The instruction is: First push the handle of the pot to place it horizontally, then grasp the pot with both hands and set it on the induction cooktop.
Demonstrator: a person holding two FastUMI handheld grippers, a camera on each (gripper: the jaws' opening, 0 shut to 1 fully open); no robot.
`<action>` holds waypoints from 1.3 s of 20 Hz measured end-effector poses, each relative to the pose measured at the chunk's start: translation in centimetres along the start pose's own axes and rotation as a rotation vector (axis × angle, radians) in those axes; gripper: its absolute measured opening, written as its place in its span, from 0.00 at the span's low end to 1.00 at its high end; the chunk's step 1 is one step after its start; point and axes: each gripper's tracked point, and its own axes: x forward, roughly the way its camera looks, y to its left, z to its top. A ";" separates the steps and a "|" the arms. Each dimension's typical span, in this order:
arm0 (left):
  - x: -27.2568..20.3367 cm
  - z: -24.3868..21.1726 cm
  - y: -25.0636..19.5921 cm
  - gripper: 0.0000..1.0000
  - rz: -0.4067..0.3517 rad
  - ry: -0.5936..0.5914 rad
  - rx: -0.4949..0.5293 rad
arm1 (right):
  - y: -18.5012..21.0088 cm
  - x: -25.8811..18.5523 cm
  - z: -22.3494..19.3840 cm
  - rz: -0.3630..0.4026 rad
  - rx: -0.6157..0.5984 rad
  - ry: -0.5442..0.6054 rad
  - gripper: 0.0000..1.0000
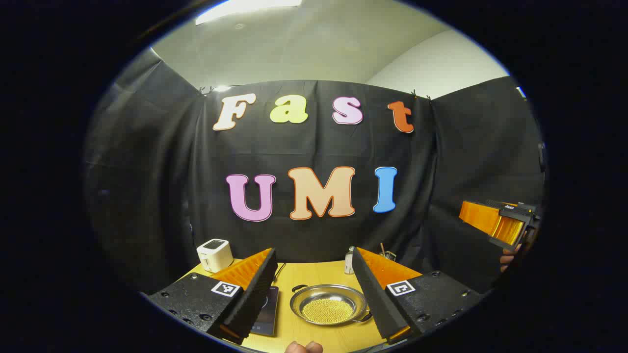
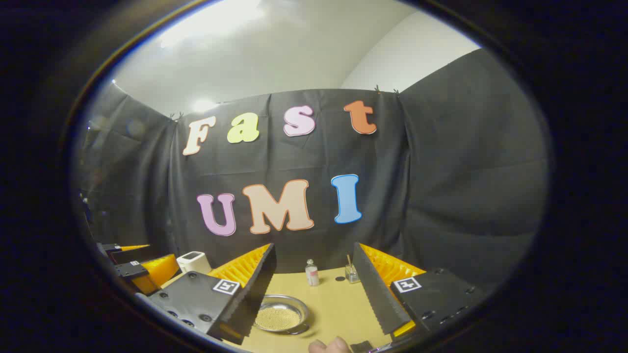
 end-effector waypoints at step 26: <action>-1.5 -0.1 5.5 0.93 0.115 -0.017 0.001 | 2.5 2.6 -2.1 0.053 -0.031 0.049 0.93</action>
